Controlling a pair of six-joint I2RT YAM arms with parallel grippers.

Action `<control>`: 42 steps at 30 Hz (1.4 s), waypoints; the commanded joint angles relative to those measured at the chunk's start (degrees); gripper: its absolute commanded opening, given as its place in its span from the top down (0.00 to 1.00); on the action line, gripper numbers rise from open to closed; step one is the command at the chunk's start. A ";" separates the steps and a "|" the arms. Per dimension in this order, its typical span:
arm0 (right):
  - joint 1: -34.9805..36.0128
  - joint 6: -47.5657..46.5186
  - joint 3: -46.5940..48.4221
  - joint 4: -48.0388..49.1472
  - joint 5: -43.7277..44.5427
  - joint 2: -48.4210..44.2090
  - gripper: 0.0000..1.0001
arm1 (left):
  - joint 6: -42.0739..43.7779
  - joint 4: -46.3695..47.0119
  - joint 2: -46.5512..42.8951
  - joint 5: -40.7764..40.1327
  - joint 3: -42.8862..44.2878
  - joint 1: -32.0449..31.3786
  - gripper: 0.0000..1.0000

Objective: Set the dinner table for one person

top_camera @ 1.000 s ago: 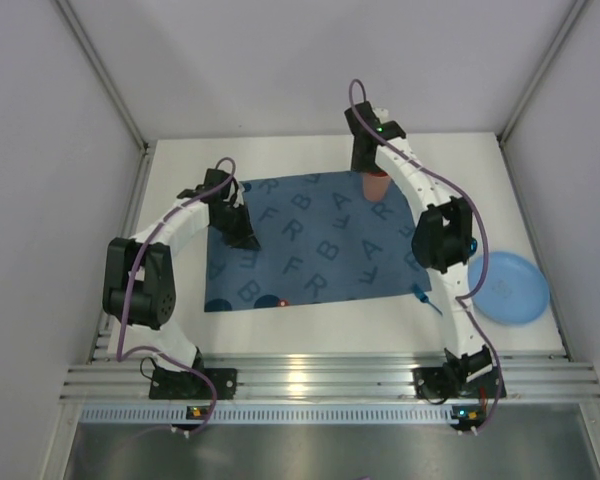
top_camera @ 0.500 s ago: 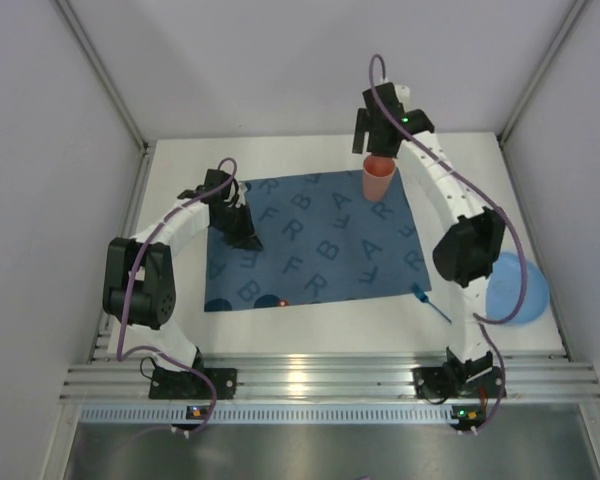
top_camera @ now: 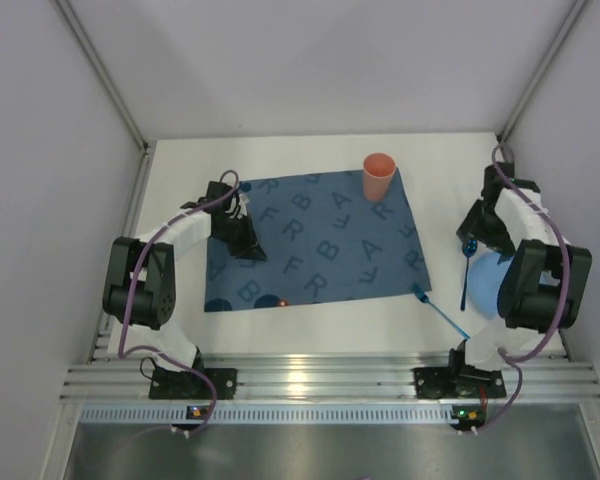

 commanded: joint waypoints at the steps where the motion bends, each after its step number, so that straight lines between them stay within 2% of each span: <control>1: 1.03 -1.32 -4.13 -0.02 -6.03 4.09 0.12 | -0.09 3.51 -1.56 1.38 -0.01 0.26 1.00; 4: 1.03 -1.94 -6.24 2.36 -7.09 6.64 0.14 | 0.17 3.25 -1.47 1.38 -0.01 0.26 1.00; 7: 1.03 -1.76 -6.77 2.89 -6.39 9.01 0.22 | 0.44 2.99 -1.47 1.20 0.07 0.26 1.00; 10: 1.03 -1.85 -7.65 3.41 -5.16 9.98 0.37 | 0.70 2.55 -1.64 0.59 0.07 0.26 1.00; 11: 1.03 -1.85 -8.18 3.59 -4.55 10.24 0.47 | 0.87 2.37 -1.73 0.33 -0.01 0.26 1.00; 14: 1.03 -2.64 -8.88 4.29 -3.58 11.39 0.69 | 0.70 2.46 -1.65 0.06 -0.01 0.26 1.00; 19: 1.12 -3.52 -9.59 5.08 -2.87 13.67 0.79 | 0.35 2.72 -1.29 -0.03 0.25 0.26 1.00; 22: 1.03 -3.87 -9.50 5.44 -2.43 14.20 0.90 | 0.17 2.98 -1.03 -0.12 0.42 0.26 1.00; 23: 1.03 -4.04 -8.98 5.35 -2.17 14.29 1.00 | 0.09 2.98 -0.94 -0.11 0.51 0.26 1.00; 28: 1.12 -4.48 -4.50 2.11 0.11 11.83 1.00 | -0.35 2.98 -0.59 0.06 0.87 0.26 1.00; 36: 3.22 -3.52 11.93 -10.02 4.58 7.01 1.00 | 0.08 1.76 -0.06 0.06 2.53 0.26 1.00; 38: 7.52 -2.56 19.30 -14.15 8.52 5.86 1.00 | 0.61 0.36 -0.15 -0.55 4.02 0.26 1.00; 39: 12.32 -1.51 22.46 -15.90 10.12 5.85 1.00 | 0.79 -0.17 -0.24 -0.73 4.55 0.35 1.00; 41: 17.79 -0.19 34.31 -22.84 15.54 7.94 1.00 | 0.96 -0.88 -1.29 -1.78 5.78 0.35 1.00; 42: 24.43 0.87 39.06 -25.39 17.41 9.09 1.00 | 0.96 -1.58 -1.73 -2.13 6.22 0.35 1.00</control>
